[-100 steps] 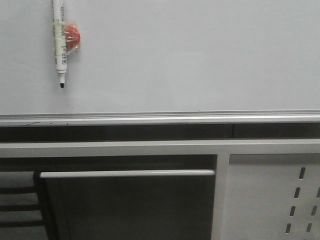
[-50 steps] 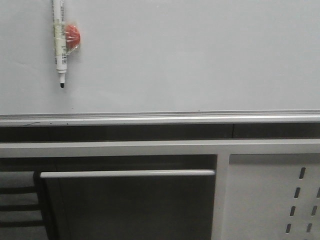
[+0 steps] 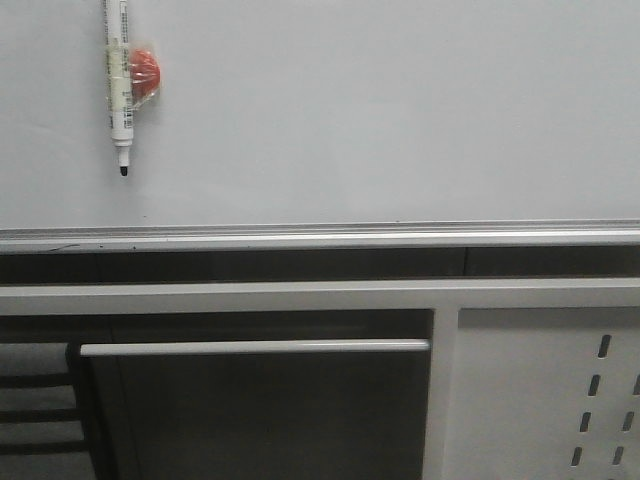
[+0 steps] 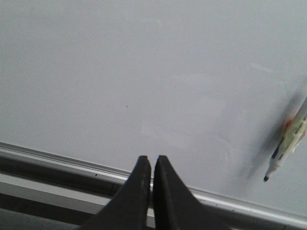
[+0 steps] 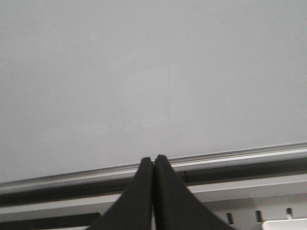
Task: Write number 1 on whiteboard
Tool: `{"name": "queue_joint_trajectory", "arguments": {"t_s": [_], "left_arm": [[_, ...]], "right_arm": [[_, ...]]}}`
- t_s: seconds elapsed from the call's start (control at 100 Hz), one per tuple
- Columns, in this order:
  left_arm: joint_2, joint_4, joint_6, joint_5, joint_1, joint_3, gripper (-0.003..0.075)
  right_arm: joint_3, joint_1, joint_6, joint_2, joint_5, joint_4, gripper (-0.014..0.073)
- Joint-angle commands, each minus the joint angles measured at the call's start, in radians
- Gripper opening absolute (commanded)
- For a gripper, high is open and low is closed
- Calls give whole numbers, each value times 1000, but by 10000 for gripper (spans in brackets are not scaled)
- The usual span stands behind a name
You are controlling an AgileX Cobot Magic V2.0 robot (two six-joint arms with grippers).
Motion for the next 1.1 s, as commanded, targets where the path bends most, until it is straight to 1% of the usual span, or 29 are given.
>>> {"name": "queue_joint_trajectory", "arguments": {"t_s": [0.0,0.07,0.1,0.15,0.29,0.34,0.48,0.53,0.56,0.65,0.75,0.83,0.88,0.91,0.98,1.03,1.09], "left_arm": [[-21,-142,-7,-105,4,39,-20],[-21,-290,-7,-112,4,38,-20],[-21,-360,-7,-110,4,36,-20],[-21,-412,-7,-91,4,30,-20],[-6,-400,25,52,4,-47,-20],[14,-393,82,101,4,-90,-20],[142,-393,325,274,4,-256,-20],[203,-393,416,339,4,-314,-20],[246,-393,448,376,4,-351,-20],[338,-399,464,435,4,-416,-20],[422,-450,466,470,4,-459,-20],[474,-499,480,464,2,-474,-20],[505,-543,534,461,2,-483,-20],[528,-579,594,460,2,-488,-20],[576,-674,698,460,2,-496,-12],[612,-740,758,471,2,-500,15],[656,-820,820,491,2,-505,76]], "right_arm": [[26,-5,-3,-17,-92,174,-64],[26,-5,-3,-17,-84,292,-64],[21,-5,-3,-17,-78,312,-64],[6,-5,-3,-17,-46,316,-63],[-95,-5,-5,9,116,296,-61],[-144,-5,-5,46,181,285,-51],[-312,-5,-21,222,348,245,-50],[-360,-5,-37,293,371,242,-50],[-389,-5,-53,331,382,242,-50],[-471,-5,-73,432,391,240,-50],[-496,-5,-73,499,395,245,-50],[-510,-5,-73,539,411,250,-50],[-517,-5,-77,555,420,252,-49],[-522,-5,-91,566,422,255,-44],[-537,-3,-130,580,427,271,6],[-550,1,-149,588,434,279,78],[-561,4,-149,591,438,283,201]]}}
